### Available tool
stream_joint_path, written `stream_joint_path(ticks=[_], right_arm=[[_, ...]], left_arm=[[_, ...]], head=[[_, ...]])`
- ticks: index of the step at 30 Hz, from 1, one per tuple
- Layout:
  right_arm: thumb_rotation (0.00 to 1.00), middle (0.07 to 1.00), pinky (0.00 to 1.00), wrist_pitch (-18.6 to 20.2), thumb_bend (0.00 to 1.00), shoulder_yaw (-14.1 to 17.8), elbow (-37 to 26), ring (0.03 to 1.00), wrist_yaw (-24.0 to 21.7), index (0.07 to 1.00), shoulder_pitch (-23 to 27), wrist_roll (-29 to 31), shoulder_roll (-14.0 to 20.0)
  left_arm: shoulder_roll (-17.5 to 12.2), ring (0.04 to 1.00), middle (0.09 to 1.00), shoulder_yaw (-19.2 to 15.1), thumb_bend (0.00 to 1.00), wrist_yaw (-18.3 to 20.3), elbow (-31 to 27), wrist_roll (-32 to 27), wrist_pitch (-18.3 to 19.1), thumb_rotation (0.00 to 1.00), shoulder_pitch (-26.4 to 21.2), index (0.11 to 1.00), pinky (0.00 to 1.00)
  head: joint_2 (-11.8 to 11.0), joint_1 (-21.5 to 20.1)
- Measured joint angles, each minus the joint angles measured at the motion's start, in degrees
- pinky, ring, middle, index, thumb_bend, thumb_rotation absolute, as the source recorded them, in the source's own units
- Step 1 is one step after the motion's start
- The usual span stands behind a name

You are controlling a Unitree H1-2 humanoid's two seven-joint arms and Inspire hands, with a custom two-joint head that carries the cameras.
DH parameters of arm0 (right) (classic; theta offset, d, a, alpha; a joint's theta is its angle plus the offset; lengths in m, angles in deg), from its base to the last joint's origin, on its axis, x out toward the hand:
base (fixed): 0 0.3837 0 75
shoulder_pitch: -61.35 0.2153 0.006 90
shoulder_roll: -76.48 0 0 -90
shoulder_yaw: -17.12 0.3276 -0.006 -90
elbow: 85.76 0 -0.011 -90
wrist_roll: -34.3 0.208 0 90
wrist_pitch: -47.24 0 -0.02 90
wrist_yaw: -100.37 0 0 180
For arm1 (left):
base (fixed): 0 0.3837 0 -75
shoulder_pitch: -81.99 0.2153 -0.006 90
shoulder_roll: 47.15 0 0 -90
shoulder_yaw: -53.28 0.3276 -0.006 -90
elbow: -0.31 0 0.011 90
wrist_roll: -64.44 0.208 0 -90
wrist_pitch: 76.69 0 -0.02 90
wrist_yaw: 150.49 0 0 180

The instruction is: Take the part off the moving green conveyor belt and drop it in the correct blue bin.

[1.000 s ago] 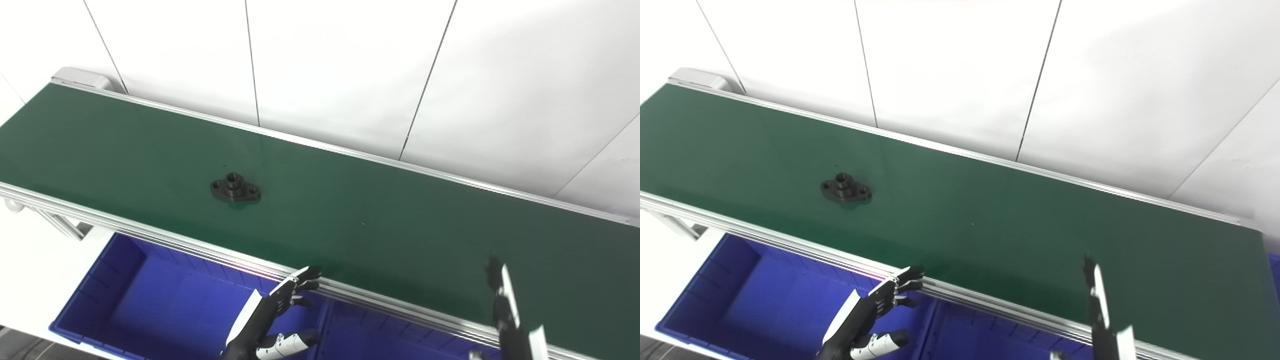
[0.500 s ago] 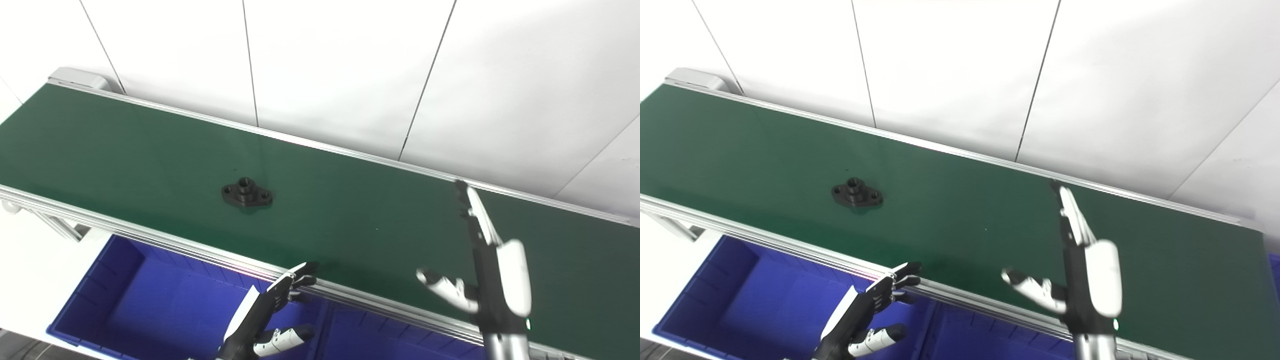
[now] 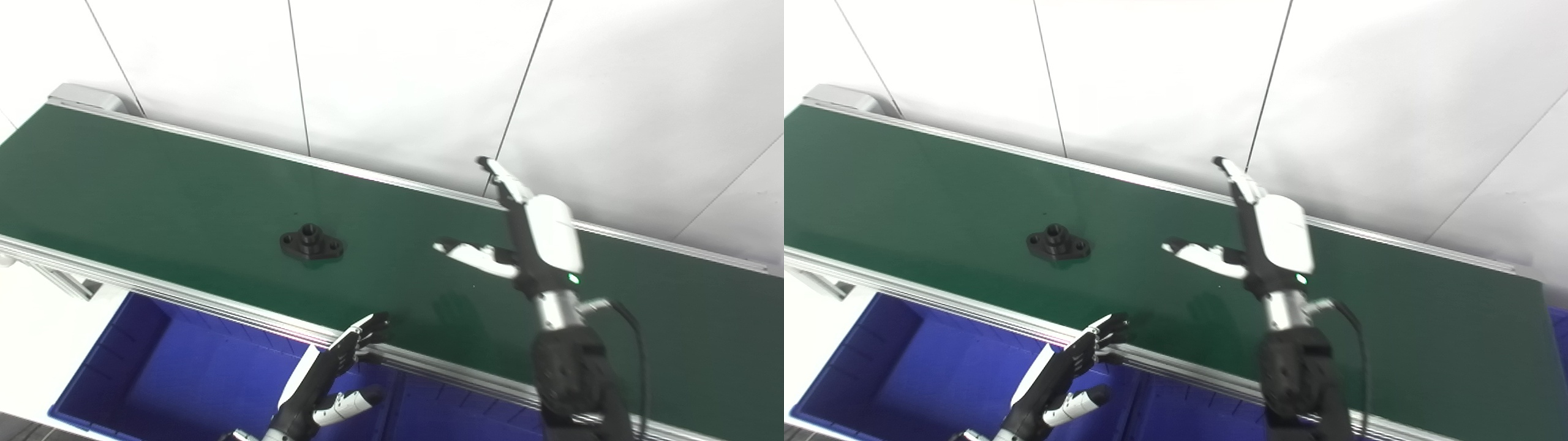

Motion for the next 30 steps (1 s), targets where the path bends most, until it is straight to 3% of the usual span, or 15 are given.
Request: stream_joint_path(ticks=[6, 15, 26, 30], right_arm=[[0.75, 0.848, 0.71, 3.7, 0.97, -3.3, 6.3, 0.795, 1.1, 0.885, 4.1, -2.1, -1.2], [0.78, 0.836, 0.67, 5.8, 0.98, -10.2, 16.7, 0.764, 4.6, 0.873, 6.2, -3.6, -4.5], [0.78, 0.850, 0.63, 7.7, 0.98, -13.1, 28.1, 0.775, 6.4, 0.865, 9.9, -3.4, -5.2], [0.72, 0.857, 0.62, 8.2, 0.97, -13.9, 31.3, 0.777, 7.6, 0.858, 11.1, -3.2, -5.4]], left_arm=[[0.1, 0.849, 0.895, 0.0, 0.75, -0.1, 0.1, 0.1, 0.0, 0.81, 0.0, 0.901, 0.71], [0.6, 0.846, 0.905, 0.3, 0.79, -0.2, 0.1, 0.2, 0.0, 0.83, 0.1, 0.902, 0.70], [2.2, 0.843, 0.900, 1.7, 0.79, -0.2, -0.3, 0.4, 0.1, 0.86, 0.6, 0.897, 0.70], [2.2, 0.846, 0.897, 1.8, 0.78, -0.2, -0.3, 1.1, 0.1, 0.85, 0.9, 0.899, 0.70]], head=[[-0.3, -0.2], [-0.6, 1.1], [-0.3, 2.2], [-0.3, 2.8]])
